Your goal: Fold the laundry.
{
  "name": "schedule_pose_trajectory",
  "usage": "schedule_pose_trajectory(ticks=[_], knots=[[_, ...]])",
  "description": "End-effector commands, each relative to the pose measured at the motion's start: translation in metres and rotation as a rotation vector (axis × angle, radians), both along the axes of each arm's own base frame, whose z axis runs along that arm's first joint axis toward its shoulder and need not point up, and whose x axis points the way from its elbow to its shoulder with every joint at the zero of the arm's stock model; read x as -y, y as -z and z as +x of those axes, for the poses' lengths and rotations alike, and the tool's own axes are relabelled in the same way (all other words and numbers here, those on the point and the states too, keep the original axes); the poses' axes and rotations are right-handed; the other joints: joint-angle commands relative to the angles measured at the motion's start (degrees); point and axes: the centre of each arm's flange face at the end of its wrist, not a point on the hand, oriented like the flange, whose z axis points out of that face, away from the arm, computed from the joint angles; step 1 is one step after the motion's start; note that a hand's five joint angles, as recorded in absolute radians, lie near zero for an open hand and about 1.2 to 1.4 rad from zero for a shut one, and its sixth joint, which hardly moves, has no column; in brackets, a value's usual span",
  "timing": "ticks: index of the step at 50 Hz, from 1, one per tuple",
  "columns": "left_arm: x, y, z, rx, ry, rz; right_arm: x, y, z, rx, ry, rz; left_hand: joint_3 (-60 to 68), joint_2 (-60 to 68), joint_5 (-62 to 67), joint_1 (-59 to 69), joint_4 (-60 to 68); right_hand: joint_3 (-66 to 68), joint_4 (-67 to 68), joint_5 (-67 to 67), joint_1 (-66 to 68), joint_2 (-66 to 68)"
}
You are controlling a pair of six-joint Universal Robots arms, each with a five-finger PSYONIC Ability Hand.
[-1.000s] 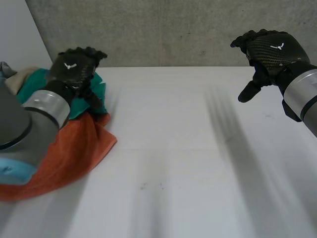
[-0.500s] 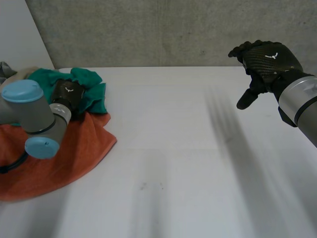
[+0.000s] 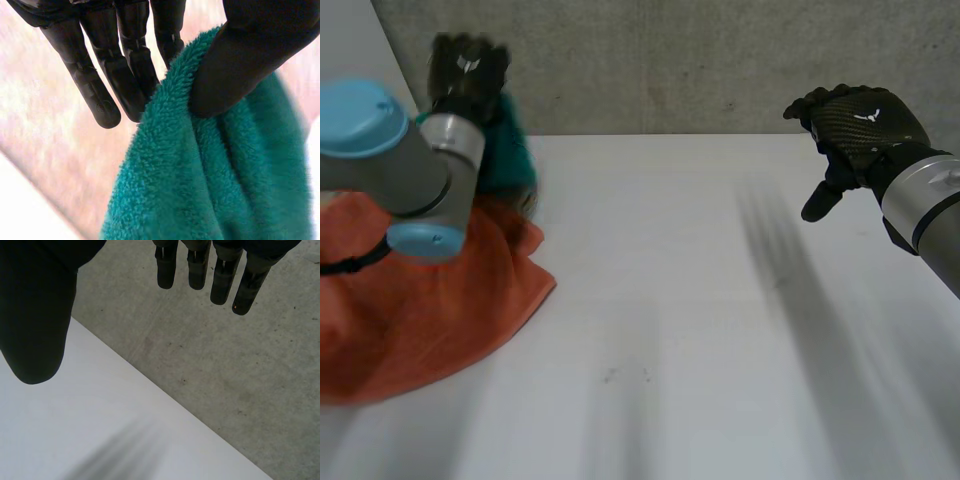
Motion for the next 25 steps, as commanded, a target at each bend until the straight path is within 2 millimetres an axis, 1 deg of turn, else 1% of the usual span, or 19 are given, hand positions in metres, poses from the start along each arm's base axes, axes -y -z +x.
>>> schedule_pose_trajectory(ticks=[1, 2, 3, 5, 6, 8, 9, 10, 11, 12, 13, 14, 18, 19, 21, 22, 23, 24, 25], knots=[[-0.076, -0.037, -0.069, -0.288, 0.329, 0.039, 0.002, -0.003, -0.002, 0.005, 0.010, -0.008, 11.97, 11.74, 13.85, 14.87, 11.43, -2.35, -3.43, -3.28, -1.34, -2.74], [-0.083, -0.036, -0.076, -0.304, 0.363, 0.055, 0.002, -0.004, -0.002, 0.007, 0.010, -0.011, 11.97, 11.74, 13.85, 14.87, 11.43, -2.35, -3.43, -3.28, -1.34, -2.74], [-0.099, -0.029, -0.093, -0.333, 0.444, 0.098, 0.002, -0.004, -0.002, 0.008, 0.011, -0.012, 11.97, 11.74, 13.85, 14.87, 11.43, -2.35, -3.43, -3.28, -1.34, -2.74], [-0.111, -0.020, -0.106, -0.340, 0.506, 0.138, 0.003, -0.005, -0.003, 0.009, 0.013, -0.015, 11.97, 11.74, 13.85, 14.87, 11.43, -2.35, -3.43, -3.28, -1.34, -2.74], [-0.123, -0.006, -0.120, -0.334, 0.565, 0.186, 0.003, -0.006, -0.004, 0.009, 0.016, -0.017, 11.97, 11.74, 13.85, 14.87, 11.43, -2.35, -3.43, -3.28, -1.34, -2.74], [-0.138, 0.010, -0.133, -0.318, 0.625, 0.250, 0.007, -0.006, -0.008, 0.010, 0.031, -0.020, 11.97, 11.74, 13.85, 14.87, 11.43, -2.35, -3.43, -3.28, -1.34, -2.74], [-0.143, 0.015, -0.136, -0.311, 0.642, 0.272, 0.008, -0.007, -0.010, 0.009, 0.036, -0.022, 5.00, 4.76, 6.88, 7.90, 4.46, -2.35, -3.43, -3.28, -1.34, -2.74], [-0.154, 0.028, -0.138, -0.285, 0.667, 0.332, 0.011, -0.008, -0.014, 0.009, 0.049, -0.023, -31.04, -31.28, -29.16, -28.14, -31.58, -2.35, -3.43, -3.28, -1.34, -2.74], [-0.159, 0.035, -0.138, -0.268, 0.680, 0.364, 0.013, -0.008, -0.016, 0.009, 0.056, -0.023, -55.71, -55.95, -53.84, -52.82, -56.25, -2.35, -3.43, -3.28, -1.34, -2.74], [-0.161, 0.040, -0.138, -0.257, 0.686, 0.382, 0.014, -0.008, -0.018, 0.009, 0.062, -0.025, -58.03, -58.26, -56.15, -55.13, -58.57, -2.35, -3.43, -3.28, -1.34, -2.74], [-0.162, 0.043, -0.137, -0.251, 0.690, 0.392, 0.016, -0.009, -0.021, 0.010, 0.068, -0.026, -57.33, -57.57, -55.46, -54.44, -57.87, -2.35, -3.43, -3.28, -1.34, -2.74], [-0.166, 0.041, -0.135, -0.245, 0.693, 0.391, 0.017, -0.009, -0.021, 0.010, 0.069, -0.028, -56.97, -57.21, -55.10, -54.08, -57.51, -2.35, -3.43, -3.28, -1.34, -2.74], [-0.168, 0.024, -0.127, -0.253, 0.683, 0.363, 0.018, -0.010, -0.021, 0.011, 0.060, -0.033, -56.64, -56.87, -54.76, -53.74, -57.18, -2.35, -3.43, -3.28, -1.34, -2.74], [-0.165, 0.018, -0.122, -0.255, 0.669, 0.352, 0.016, -0.009, -0.018, 0.006, 0.051, -0.025, -56.47, -56.71, -54.59, -53.57, -57.01, -2.35, -3.43, -3.28, -1.34, -2.74], [-0.156, 0.014, -0.111, -0.251, 0.636, 0.342, 0.016, -0.006, -0.017, -0.002, 0.048, -0.012, -56.13, -56.37, -54.26, -53.24, -56.67, -2.35, -3.43, -3.28, -1.34, -2.74], [-0.144, 0.013, -0.098, -0.241, 0.592, 0.332, 0.015, -0.004, -0.017, -0.009, 0.046, -0.005, -55.96, -56.20, -54.09, -53.07, -56.50, -2.35, -3.43, -3.28, -1.34, -2.74], [-0.135, 0.009, -0.086, -0.224, 0.550, 0.313, 0.014, 0.002, -0.017, -0.038, 0.042, 0.019, -55.79, -56.03, -53.92, -52.90, -56.33, -2.35, -3.43, -3.28, -1.34, -2.74], [-0.133, 0.007, -0.079, -0.208, 0.529, 0.301, 0.014, 0.004, -0.017, -0.052, 0.039, 0.029, -55.63, -55.86, -53.75, -52.73, -56.17, -2.35, -3.43, -3.28, -1.34, -2.74], [-0.130, 0.005, -0.074, -0.193, 0.511, 0.289, 0.012, 0.012, -0.017, -0.094, 0.033, 0.064, -55.62, -55.86, -53.75, -52.73, -56.16, -2.35, -3.43, -3.28, -1.34, -2.74]])
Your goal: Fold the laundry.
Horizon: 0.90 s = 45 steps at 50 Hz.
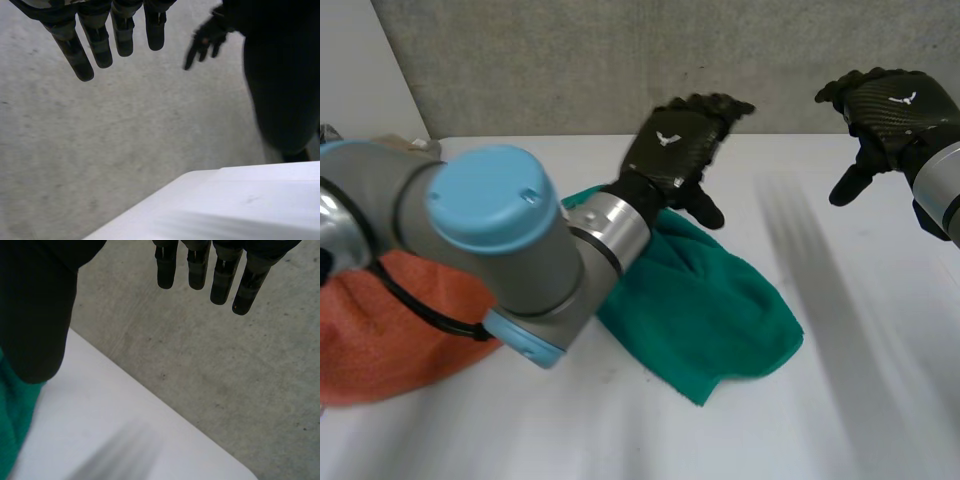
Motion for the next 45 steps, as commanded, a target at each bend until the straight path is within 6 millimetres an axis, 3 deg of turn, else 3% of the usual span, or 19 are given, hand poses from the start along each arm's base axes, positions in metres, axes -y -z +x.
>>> schedule_pose_trajectory(ticks=[1, 4, 10, 15, 20, 27, 35, 45], knots=[[0.034, -0.017, 0.050, 0.072, -0.162, -0.083, -0.006, 0.023, 0.003, -0.110, -0.028, 0.100, -0.65, -0.23, -0.16, 0.97, -0.06, -2.35, -3.43, -3.28, -1.34, -2.73], [0.047, -0.008, 0.067, 0.171, -0.229, -0.132, -0.020, 0.038, 0.012, -0.205, -0.078, 0.167, -0.14, 0.27, 0.34, 1.47, 0.44, -2.35, -3.43, -3.28, -1.34, -2.73], [0.077, 0.023, 0.111, 0.370, -0.351, -0.095, -0.069, 0.059, 0.051, -0.298, -0.256, 0.216, 1.37, 1.78, 1.85, 2.98, 1.95, -2.35, -3.43, -3.28, -1.34, -2.73], [0.072, 0.057, 0.137, 0.522, -0.378, 0.047, -0.087, 0.083, 0.065, -0.308, -0.322, 0.226, 9.08, 9.49, 9.56, 10.69, 9.66, -2.35, -3.43, -3.28, -1.34, -2.73], [0.066, 0.077, 0.155, 0.566, -0.456, 0.143, -0.099, 0.115, 0.081, -0.310, -0.378, 0.199, 10.62, 11.04, 11.11, 12.24, 11.21, -2.35, -3.43, -3.28, -1.34, -2.73], [0.058, 0.096, 0.158, 0.584, -0.471, 0.160, -0.105, 0.137, 0.091, -0.336, -0.409, 0.226, 11.97, 12.38, 12.45, 13.58, 12.55, -2.35, -3.43, -3.28, -1.34, -2.73], [0.064, 0.130, 0.156, 0.640, -0.462, 0.191, -0.100, 0.138, 0.087, -0.340, -0.379, 0.229, 23.05, 23.46, 23.53, 24.66, 23.63, -2.35, -3.43, -3.28, -1.34, -2.73], [0.081, 0.142, 0.159, 0.690, -0.485, 0.133, -0.100, 0.137, 0.087, -0.343, -0.373, 0.227, 23.57, 23.99, 24.06, 25.19, 24.16, -2.35, -3.43, -3.28, -1.34, -2.73]])
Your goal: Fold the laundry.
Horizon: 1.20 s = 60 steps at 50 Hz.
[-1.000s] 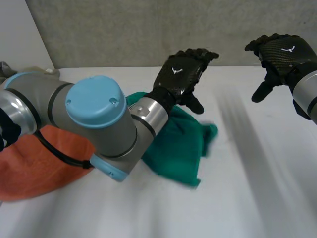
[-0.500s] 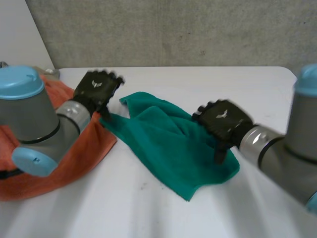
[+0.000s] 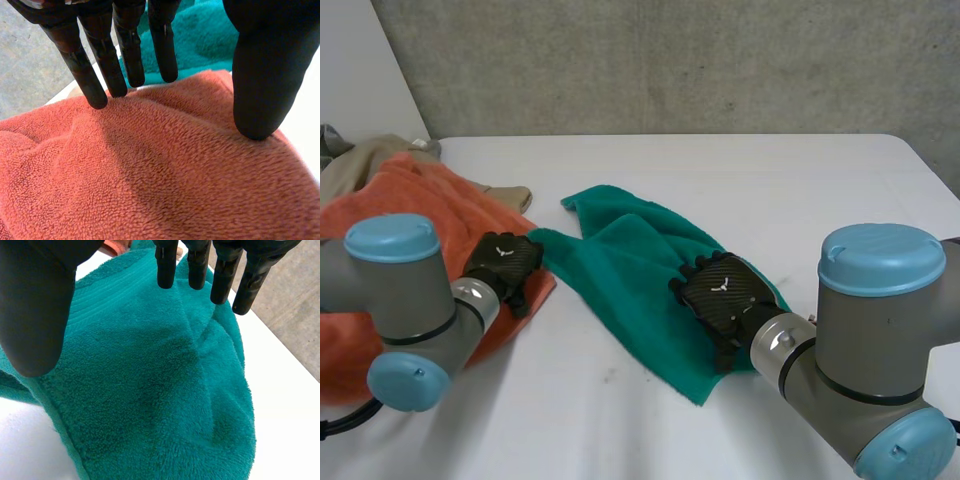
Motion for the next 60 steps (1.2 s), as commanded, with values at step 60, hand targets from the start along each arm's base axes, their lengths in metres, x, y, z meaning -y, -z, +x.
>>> schedule_pose_trajectory(ticks=[60], knots=[[0.018, -0.055, -0.026, 0.100, 0.174, -0.356, -0.012, -0.021, -0.018, -0.074, 0.050, 0.097, -11.19, -11.25, -11.40, -11.40, -11.45, -2.35, -3.43, -3.27, -1.34, -2.73]])
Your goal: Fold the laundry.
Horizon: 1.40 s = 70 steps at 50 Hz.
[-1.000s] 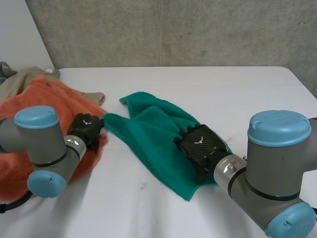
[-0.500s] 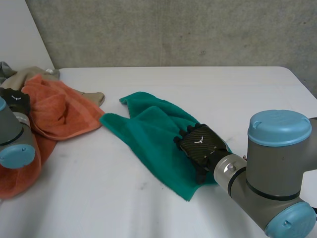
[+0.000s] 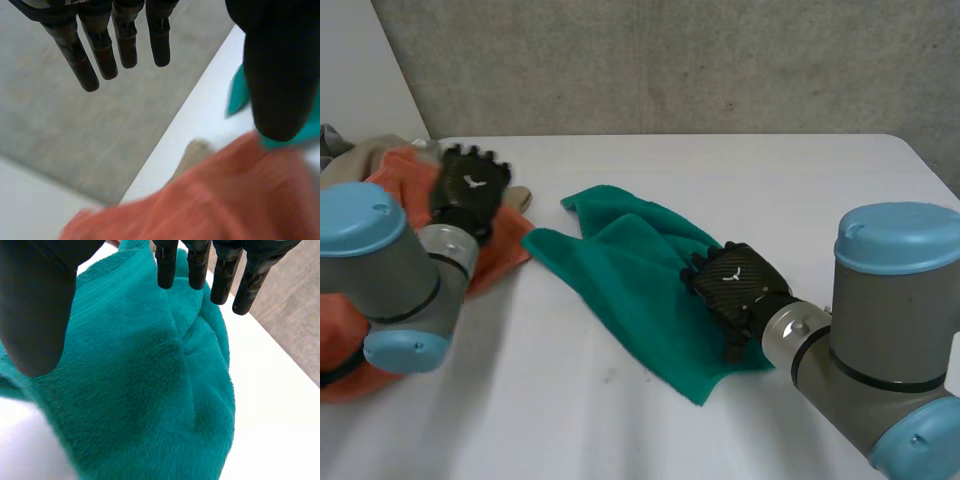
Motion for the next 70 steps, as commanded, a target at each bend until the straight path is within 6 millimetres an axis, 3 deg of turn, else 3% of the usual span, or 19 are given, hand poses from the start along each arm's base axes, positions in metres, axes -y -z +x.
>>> schedule_pose_trajectory(ticks=[1, 7, 12, 19, 21, 25, 26, 27, 36, 48, 51, 52, 54, 55, 56, 61, 65, 69, 70], knots=[[-0.006, 0.017, -0.031, -0.002, 0.232, 0.105, -0.015, -0.005, -0.012, -0.068, 0.011, 0.094, 0.46, 1.22, 2.06, -0.08, 1.29, -2.35, -3.43, -3.28, -1.34, -2.79], [-0.001, 0.052, -0.049, 0.033, 0.286, 0.229, 0.003, -0.009, -0.029, -0.052, 0.100, 0.040, 1.63, 2.40, 3.24, 1.09, 2.47, -2.35, -3.43, -3.28, -1.34, -2.79], [0.003, 0.060, -0.054, 0.033, 0.285, 0.239, 0.029, -0.004, -0.048, -0.042, 0.179, 0.023, 2.48, 3.24, 4.08, 1.94, 3.31, -2.35, -3.43, -3.28, -1.34, -2.79], [0.016, 0.070, -0.064, 0.037, 0.287, 0.213, 0.043, 0.001, -0.055, -0.037, 0.215, 0.021, 8.36, 9.13, 9.97, 7.82, 9.19, -2.35, -3.43, -3.28, -1.34, -2.79], [0.020, 0.074, -0.066, 0.037, 0.276, 0.210, 0.047, 0.002, -0.058, -0.037, 0.226, 0.023, 13.38, 14.15, 14.99, 12.84, 14.21, -2.35, -3.43, -3.28, -1.34, -2.79], [0.028, 0.076, -0.067, 0.037, 0.252, 0.196, 0.049, 0.002, -0.056, -0.029, 0.202, 0.021, 42.44, 43.20, 44.04, 41.90, 43.27, -2.35, -3.43, -3.28, -1.34, -2.79], [0.029, 0.075, -0.067, 0.036, 0.249, 0.190, 0.050, 0.004, -0.056, -0.029, 0.192, 0.023, 56.84, 57.60, 58.44, 56.29, 57.67, -2.35, -3.43, -3.28, -1.34, -2.79], [0.030, 0.074, -0.067, 0.035, 0.249, 0.187, 0.051, 0.007, -0.053, -0.035, 0.169, 0.030, 59.95, 60.72, 61.56, 59.41, 60.79, -2.35, -3.43, -3.28, -1.34, -2.79], [0.026, 0.045, -0.070, 0.018, 0.246, 0.130, 0.082, 0.013, -0.037, -0.032, 0.125, 0.029, 59.99, 60.75, 61.59, 59.45, 60.82, -2.35, -3.43, -3.28, -1.34, -2.79], [0.017, 0.001, -0.065, -0.019, 0.223, 0.057, 0.102, 0.041, -0.024, -0.081, 0.115, 0.156, 59.99, 60.75, 61.59, 59.45, 60.82, -2.35, -3.43, -3.28, -1.34, -2.79], [0.016, -0.014, -0.064, -0.047, 0.223, 0.030, 0.103, 0.046, -0.024, -0.086, 0.116, 0.165, 59.99, 60.75, 61.59, 59.45, 60.82, 0.02, -1.06, -0.91, 1.02, -0.42], [0.015, -0.018, -0.064, -0.055, 0.224, 0.024, 0.103, 0.047, -0.024, -0.088, 0.115, 0.166, 59.99, 60.75, 61.59, 59.45, 60.82, 8.25, 7.17, 7.32, 9.25, 7.81], [0.015, -0.029, -0.064, -0.087, 0.227, 0.001, 0.103, 0.045, -0.024, -0.086, 0.117, 0.162, 59.99, 60.75, 61.59, 59.45, 60.82, 34.77, 33.68, 33.83, 35.77, 34.33], [0.015, -0.032, -0.065, -0.094, 0.229, -0.006, 0.103, 0.042, -0.024, -0.078, 0.118, 0.154, 59.99, 60.75, 61.59, 59.45, 60.82, 63.39, 62.30, 62.46, 64.39, 62.95], [0.015, -0.035, -0.065, -0.103, 0.230, -0.013, 0.103, 0.040, -0.024, -0.076, 0.118, 0.149, 59.99, 60.75, 61.59, 59.45, 60.82, 67.61, 66.53, 66.68, 68.61, 67.17], [0.015, -0.059, -0.065, -0.150, 0.235, -0.077, 0.091, 0.019, -0.030, -0.066, 0.118, 0.122, 59.99, 60.75, 61.59, 59.45, 60.82, 67.65, 66.57, 66.72, 68.66, 67.21], [0.014, -0.068, -0.066, -0.164, 0.240, -0.106, 0.068, 0.005, -0.038, -0.091, 0.107, 0.140, 59.99, 60.75, 61.59, 59.45, 60.82, 67.65, 66.57, 66.72, 68.66, 67.21], [0.011, -0.070, -0.069, -0.168, 0.250, -0.111, 0.025, 0.002, -0.045, -0.179, 0.051, 0.291, 59.99, 60.75, 61.59, 59.45, 60.82, 67.65, 66.57, 66.72, 68.66, 67.21], [0.011, -0.070, -0.069, -0.169, 0.250, -0.112, 0.001, 0.001, -0.042, -0.208, -0.011, 0.356, 59.99, 60.75, 61.59, 59.45, 60.82, 67.65, 66.57, 66.72, 68.66, 67.21]])
